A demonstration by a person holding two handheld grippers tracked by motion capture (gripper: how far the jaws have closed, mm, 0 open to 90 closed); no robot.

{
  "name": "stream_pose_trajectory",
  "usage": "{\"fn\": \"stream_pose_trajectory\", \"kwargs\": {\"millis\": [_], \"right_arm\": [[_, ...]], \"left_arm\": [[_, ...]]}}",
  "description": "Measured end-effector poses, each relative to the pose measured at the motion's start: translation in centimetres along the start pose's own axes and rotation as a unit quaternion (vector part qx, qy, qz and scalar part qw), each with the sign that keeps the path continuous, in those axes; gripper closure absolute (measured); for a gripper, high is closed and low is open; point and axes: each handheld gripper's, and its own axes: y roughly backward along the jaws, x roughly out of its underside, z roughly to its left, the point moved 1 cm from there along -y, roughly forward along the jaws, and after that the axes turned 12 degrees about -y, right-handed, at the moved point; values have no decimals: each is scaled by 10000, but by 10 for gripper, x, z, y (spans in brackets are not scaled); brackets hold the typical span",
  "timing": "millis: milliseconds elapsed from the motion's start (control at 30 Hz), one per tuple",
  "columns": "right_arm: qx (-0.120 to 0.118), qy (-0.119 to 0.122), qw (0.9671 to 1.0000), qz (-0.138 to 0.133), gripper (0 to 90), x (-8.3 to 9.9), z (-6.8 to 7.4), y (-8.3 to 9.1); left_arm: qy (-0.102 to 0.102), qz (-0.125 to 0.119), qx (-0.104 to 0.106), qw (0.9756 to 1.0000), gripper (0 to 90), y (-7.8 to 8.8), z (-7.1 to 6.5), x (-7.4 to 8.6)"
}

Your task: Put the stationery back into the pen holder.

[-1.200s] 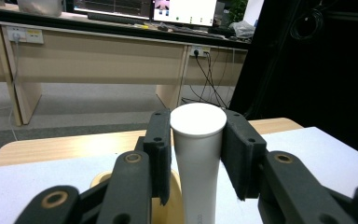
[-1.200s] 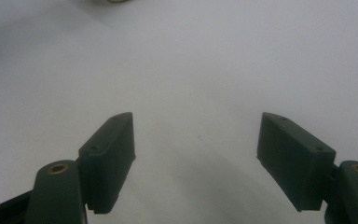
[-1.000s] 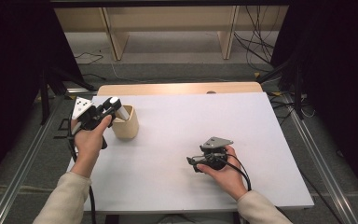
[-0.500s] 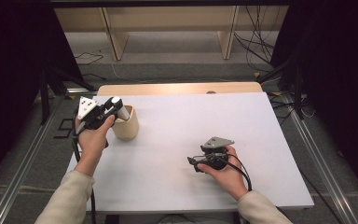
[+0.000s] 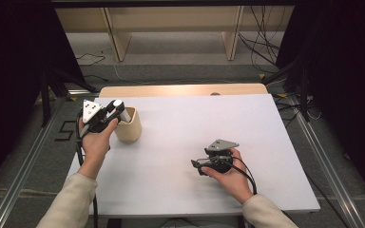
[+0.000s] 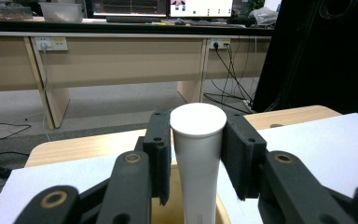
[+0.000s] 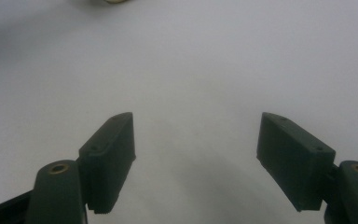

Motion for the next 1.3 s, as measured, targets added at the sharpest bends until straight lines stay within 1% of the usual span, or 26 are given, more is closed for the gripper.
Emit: {"fn": "stream_pose_trajectory", "kwargs": {"millis": [267,400,600,1067,1300], "right_arm": [[-4,2,10000,1,284,0,0,0],[-10,-6,10000,7,284,0,0,0],[-14,-2,10000,14,284,0,0,0],[-17,0,10000,20,284,0,0,0],[-2,1,10000,19,285,0,-2,2]], "left_arm": [[-67,43,-12,10000,649,-2,-1,5],[-59,48,-22,10000,648,-3,-2,6],[-97,87,19,9999,648,-4,-4,10],[-95,144,50,9998,648,-6,-6,15],[-105,188,56,9998,648,-7,-6,19]]}}
